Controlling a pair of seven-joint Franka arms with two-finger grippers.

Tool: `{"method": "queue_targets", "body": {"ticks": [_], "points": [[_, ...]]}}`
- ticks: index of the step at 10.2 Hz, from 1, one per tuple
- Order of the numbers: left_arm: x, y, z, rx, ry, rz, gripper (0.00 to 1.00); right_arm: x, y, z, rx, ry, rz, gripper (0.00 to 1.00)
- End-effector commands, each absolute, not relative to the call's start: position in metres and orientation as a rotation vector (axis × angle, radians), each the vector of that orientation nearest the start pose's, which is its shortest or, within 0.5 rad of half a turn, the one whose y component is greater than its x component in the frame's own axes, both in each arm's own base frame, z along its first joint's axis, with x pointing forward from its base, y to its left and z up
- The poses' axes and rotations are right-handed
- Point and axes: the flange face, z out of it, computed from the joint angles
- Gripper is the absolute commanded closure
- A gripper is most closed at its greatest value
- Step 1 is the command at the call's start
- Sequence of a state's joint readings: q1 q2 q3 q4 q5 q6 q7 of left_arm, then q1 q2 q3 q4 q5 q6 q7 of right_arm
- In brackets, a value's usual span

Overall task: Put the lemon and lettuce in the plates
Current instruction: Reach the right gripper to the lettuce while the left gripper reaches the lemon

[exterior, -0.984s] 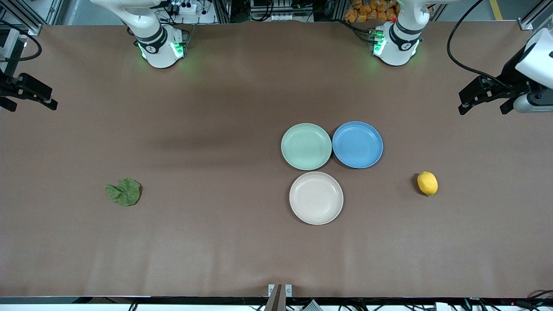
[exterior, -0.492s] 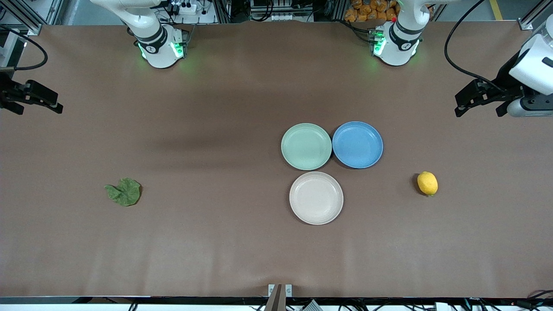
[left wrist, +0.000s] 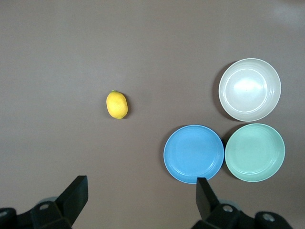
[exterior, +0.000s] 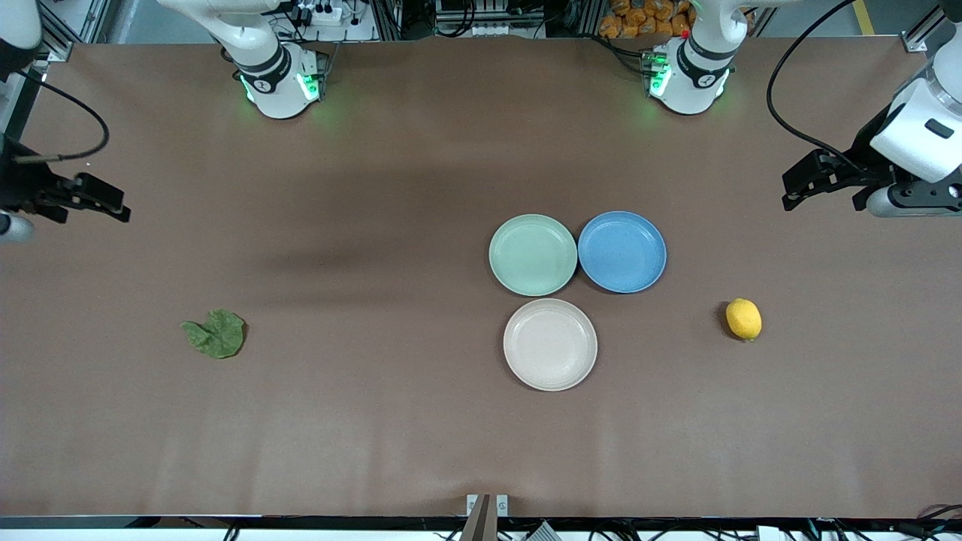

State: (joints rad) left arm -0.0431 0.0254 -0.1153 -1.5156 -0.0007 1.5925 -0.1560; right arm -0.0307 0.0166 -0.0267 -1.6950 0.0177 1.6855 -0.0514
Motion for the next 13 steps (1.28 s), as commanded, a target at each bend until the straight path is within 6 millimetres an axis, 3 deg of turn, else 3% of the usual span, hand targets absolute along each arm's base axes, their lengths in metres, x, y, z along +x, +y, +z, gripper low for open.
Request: {"method": "queue_targets", "body": {"ticks": [1,3,4,5,7,9,13], "points": [[0.558,-0.089,0.641,-3.174,-0.024,-0.058,0.00,0.560,-0.034,0.524,-3.116,0.010,0.014,0.00],[0.562,-0.094,0.625,-3.163,-0.015,-0.012,0.00,0.560,-0.035,0.482,-3.122,0.014,-0.004,0.00],[0.566,-0.100,0.614,-3.150,0.007,0.016,0.00,0.558,-0.042,0.454,-3.124,0.036,-0.033,0.00],[0.571,-0.094,0.599,-3.143,-0.007,0.056,0.00,0.556,-0.043,0.425,-3.126,0.039,-0.057,0.00],[0.587,-0.081,0.551,-3.133,-0.043,0.172,0.00,0.560,-0.044,0.372,-3.129,0.044,-0.059,0.00],[0.595,-0.057,0.504,-3.125,-0.070,0.175,0.00,0.570,-0.053,0.331,-3.132,0.079,-0.052,0.00],[0.600,-0.028,0.408,-3.136,-0.122,0.155,0.00,0.586,-0.076,0.240,-3.145,0.104,-0.161,0.00]]}}
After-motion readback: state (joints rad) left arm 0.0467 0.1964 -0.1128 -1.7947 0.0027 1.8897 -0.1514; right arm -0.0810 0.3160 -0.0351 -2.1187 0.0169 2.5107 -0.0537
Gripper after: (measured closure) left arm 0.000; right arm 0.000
